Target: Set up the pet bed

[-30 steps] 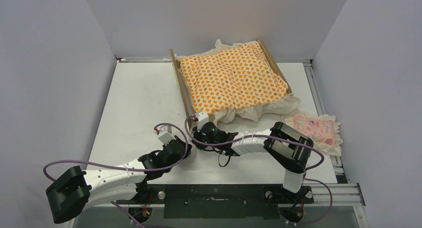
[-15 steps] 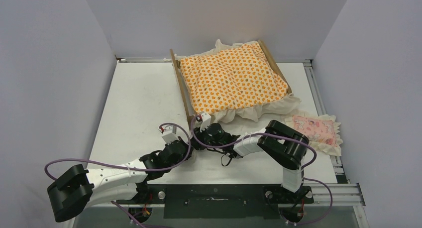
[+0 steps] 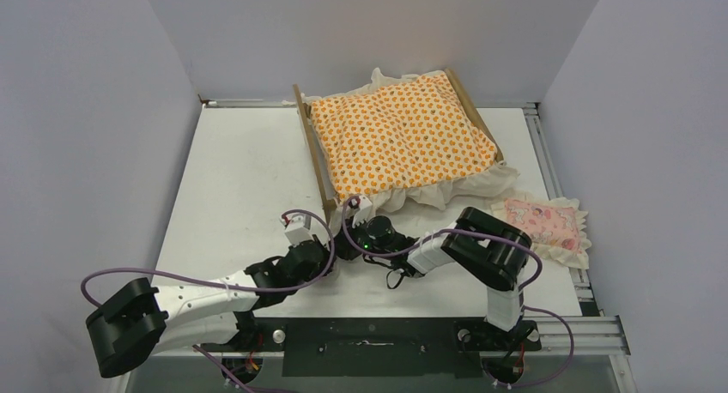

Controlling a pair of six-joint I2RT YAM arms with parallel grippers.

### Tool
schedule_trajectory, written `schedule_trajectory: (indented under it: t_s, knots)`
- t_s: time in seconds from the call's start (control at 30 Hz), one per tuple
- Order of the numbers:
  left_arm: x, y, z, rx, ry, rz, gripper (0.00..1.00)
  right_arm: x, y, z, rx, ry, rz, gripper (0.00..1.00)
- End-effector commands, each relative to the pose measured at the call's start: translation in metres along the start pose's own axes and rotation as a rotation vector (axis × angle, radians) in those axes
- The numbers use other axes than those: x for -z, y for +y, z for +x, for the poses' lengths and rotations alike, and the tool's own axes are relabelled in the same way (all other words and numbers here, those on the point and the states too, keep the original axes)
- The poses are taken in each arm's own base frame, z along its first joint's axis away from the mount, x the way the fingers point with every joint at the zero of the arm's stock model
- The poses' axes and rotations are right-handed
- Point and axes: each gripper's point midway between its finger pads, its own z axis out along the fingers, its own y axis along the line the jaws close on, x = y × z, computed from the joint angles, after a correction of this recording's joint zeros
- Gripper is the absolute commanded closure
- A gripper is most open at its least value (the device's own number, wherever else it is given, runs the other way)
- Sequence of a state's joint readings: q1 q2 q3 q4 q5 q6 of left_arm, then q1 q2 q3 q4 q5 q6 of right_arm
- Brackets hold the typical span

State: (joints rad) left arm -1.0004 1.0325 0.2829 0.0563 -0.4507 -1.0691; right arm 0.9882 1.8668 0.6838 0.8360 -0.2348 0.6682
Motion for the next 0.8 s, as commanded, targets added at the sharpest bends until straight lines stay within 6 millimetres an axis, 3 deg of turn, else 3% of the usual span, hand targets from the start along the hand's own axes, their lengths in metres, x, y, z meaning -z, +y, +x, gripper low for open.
schedule_trajectory:
  t_s: [0.0, 0.13, 0.27, 0.67, 0.77]
  knots:
    - [0.006, -0.026, -0.001, -0.037, 0.04, 0.074, 0.98, -0.006, 0.04, -0.02, -0.062, -0.07, -0.192, 0.93]
    - [0.01, -0.018, -0.002, -0.043, 0.034, 0.056, 0.99, -0.016, 0.037, -0.002, -0.071, 0.033, -0.198, 0.79]
    - [0.012, -0.001, 0.001, -0.015, 0.03, 0.013, 0.98, -0.006, 0.028, 0.004, -0.105, 0.053, -0.185, 0.72]
    - [0.007, -0.002, 0.004, -0.006, 0.048, -0.003, 0.99, 0.013, 0.041, -0.024, -0.166, 0.007, -0.233, 0.74]
    - [0.009, -0.005, 0.002, 0.007, 0.042, 0.008, 0.99, 0.012, 0.041, -0.029, -0.186, -0.014, -0.223, 0.85]
